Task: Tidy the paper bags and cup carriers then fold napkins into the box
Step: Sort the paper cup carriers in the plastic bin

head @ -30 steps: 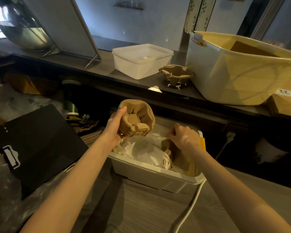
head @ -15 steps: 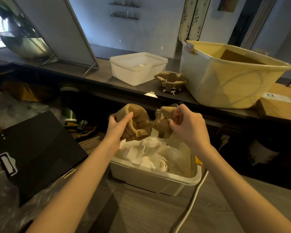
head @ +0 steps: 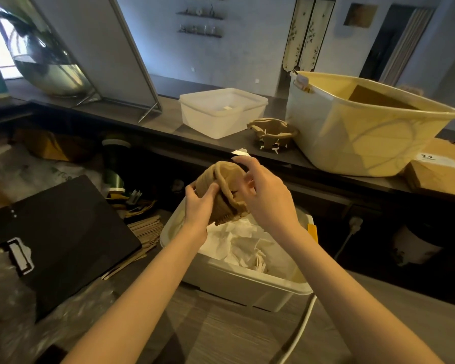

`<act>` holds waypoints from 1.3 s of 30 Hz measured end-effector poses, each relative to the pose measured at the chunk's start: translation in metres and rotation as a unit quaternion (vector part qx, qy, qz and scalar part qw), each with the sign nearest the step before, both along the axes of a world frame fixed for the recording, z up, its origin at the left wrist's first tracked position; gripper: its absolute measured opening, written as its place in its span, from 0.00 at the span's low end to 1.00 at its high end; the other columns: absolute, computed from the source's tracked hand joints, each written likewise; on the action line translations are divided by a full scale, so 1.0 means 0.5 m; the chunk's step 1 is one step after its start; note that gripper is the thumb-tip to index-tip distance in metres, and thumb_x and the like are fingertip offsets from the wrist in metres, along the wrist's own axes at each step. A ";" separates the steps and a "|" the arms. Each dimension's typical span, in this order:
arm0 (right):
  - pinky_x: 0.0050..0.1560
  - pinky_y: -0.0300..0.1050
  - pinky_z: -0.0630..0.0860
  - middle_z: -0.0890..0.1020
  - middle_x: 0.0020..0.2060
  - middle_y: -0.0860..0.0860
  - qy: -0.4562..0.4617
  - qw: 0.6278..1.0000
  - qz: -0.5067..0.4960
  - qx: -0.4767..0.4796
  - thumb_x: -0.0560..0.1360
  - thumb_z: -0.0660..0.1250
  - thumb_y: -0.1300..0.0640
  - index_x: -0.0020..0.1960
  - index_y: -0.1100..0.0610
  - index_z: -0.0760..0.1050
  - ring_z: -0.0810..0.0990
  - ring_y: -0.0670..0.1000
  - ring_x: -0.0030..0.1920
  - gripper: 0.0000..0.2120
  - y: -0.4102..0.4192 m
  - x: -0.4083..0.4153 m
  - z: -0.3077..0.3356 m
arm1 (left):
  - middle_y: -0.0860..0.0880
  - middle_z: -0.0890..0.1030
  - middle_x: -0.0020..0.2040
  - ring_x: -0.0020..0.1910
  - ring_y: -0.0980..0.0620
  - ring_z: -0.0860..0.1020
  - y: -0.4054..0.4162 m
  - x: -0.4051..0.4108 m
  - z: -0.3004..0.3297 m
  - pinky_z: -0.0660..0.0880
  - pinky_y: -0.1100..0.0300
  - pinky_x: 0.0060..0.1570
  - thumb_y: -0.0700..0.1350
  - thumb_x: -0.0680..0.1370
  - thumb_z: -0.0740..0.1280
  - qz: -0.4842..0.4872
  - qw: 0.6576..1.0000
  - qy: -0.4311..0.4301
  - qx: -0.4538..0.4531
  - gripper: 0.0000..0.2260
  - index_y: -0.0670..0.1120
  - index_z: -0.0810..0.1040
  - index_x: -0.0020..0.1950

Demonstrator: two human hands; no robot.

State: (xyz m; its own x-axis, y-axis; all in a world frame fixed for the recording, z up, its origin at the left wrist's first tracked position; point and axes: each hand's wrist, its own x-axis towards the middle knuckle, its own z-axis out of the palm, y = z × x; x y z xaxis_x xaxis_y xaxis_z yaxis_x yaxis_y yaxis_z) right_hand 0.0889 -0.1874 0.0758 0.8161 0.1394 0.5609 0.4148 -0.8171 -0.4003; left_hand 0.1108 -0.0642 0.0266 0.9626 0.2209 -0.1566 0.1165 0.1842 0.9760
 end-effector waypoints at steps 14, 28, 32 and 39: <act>0.47 0.45 0.77 0.76 0.51 0.50 0.441 0.799 0.035 0.407 0.81 0.49 0.42 0.60 0.51 0.68 0.77 0.52 0.53 0.17 -0.035 0.007 -0.045 | 0.42 0.78 0.57 0.58 0.44 0.75 0.025 -0.032 0.012 0.72 0.51 0.56 0.63 0.79 0.47 -0.186 0.963 0.075 -0.180 0.24 0.52 0.77 0.56; 0.48 0.46 0.78 0.78 0.56 0.56 0.407 0.822 0.085 0.390 0.81 0.54 0.45 0.63 0.55 0.71 0.78 0.53 0.53 0.18 -0.014 -0.093 -0.054 | 0.45 0.78 0.58 0.56 0.47 0.76 0.078 -0.172 0.035 0.75 0.54 0.45 0.60 0.80 0.53 -0.101 0.988 0.074 -0.089 0.21 0.50 0.71 0.66; 0.46 0.45 0.79 0.79 0.52 0.54 0.418 0.823 0.125 0.364 0.81 0.55 0.47 0.59 0.55 0.72 0.80 0.53 0.51 0.15 -0.005 -0.158 -0.075 | 0.43 0.78 0.58 0.57 0.46 0.77 0.104 -0.238 0.016 0.76 0.52 0.49 0.58 0.80 0.54 -0.061 0.990 0.095 -0.089 0.19 0.51 0.73 0.64; 0.35 0.40 0.77 0.79 0.46 0.52 0.498 0.781 0.149 0.346 0.79 0.60 0.46 0.66 0.57 0.67 0.78 0.48 0.40 0.21 -0.005 -0.250 -0.159 | 0.44 0.81 0.54 0.53 0.46 0.78 0.127 -0.329 -0.054 0.76 0.53 0.46 0.60 0.78 0.57 -0.017 0.982 0.181 -0.050 0.18 0.51 0.77 0.58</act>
State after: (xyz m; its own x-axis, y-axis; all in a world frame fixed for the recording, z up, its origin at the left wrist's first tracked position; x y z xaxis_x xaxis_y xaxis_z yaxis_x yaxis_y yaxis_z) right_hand -0.0361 -0.1899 -0.0036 0.8849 0.3508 -0.3065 -0.2540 -0.1882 -0.9487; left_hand -0.0539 -0.0009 -0.0003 0.8468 0.1549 -0.5089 0.4600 0.2672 0.8468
